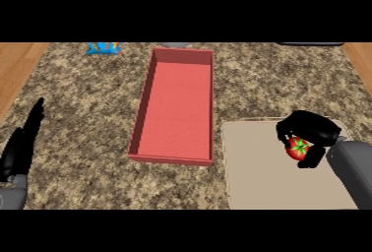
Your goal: Pick the tomato from the tray and place it in the cardboard box
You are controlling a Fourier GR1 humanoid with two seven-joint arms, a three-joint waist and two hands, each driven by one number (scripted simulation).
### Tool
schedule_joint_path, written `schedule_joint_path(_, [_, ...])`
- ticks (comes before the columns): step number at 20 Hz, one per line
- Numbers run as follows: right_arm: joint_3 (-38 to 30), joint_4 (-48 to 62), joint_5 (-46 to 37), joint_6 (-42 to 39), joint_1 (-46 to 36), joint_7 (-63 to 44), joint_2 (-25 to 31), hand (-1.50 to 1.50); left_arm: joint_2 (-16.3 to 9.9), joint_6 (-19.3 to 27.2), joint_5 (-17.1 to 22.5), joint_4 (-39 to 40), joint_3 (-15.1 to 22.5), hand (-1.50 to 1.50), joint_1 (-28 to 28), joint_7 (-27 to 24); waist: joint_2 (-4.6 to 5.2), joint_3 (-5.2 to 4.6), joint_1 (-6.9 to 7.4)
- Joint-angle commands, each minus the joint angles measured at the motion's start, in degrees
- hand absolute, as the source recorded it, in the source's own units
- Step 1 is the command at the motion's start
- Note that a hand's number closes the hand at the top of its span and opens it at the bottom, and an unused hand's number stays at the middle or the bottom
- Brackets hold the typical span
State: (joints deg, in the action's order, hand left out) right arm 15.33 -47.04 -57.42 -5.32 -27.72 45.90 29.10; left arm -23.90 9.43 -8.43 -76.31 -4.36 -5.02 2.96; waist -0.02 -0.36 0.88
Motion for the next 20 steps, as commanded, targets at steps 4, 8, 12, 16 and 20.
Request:
schedule_joint_path(4, [-5.2, 16.04, 0.52, 0.8, -20.1, -1.71, -6.5, 1.5, -0.03, -1.82, -0.33, 0.84, 1.08, 0.0, -5.06, 1.71, 1.65, 0.56, 3.47])
schedule_joint_path(8, [-9.73, 20.87, 1.5, 7.02, -25.46, 0.52, -3.12, 1.5, 1.22, -0.56, -1.65, -0.21, 2.1, 0.0, -2.37, -0.49, 1.47, 0.56, 3.58])
schedule_joint_path(12, [-13.75, 24.02, 4.61, 8.05, -30.89, 2.42, -3.93, 1.5, 0.07, -1.6, 0.14, 3.37, -0.82, 0.0, -1.7, -2.91, 1.17, 0.45, 2.72])
schedule_joint_path(16, [-18.4, 24.51, 9.18, 10.73, -33.6, 11.94, -1.96, 1.5, 1.51, -0.47, -1.51, 1.97, 1.04, 0.0, -3.35, -0.11, 1.51, 0.56, 3.12])
schedule_joint_path(20, [-19.33, 26.46, 10.86, 9.02, -36.3, 16.32, -4.87, 1.5, 1.76, 0.11, -2.47, 1.91, 1.12, 0.0, -5.53, 1.63, 1.09, 0.46, 1.83])
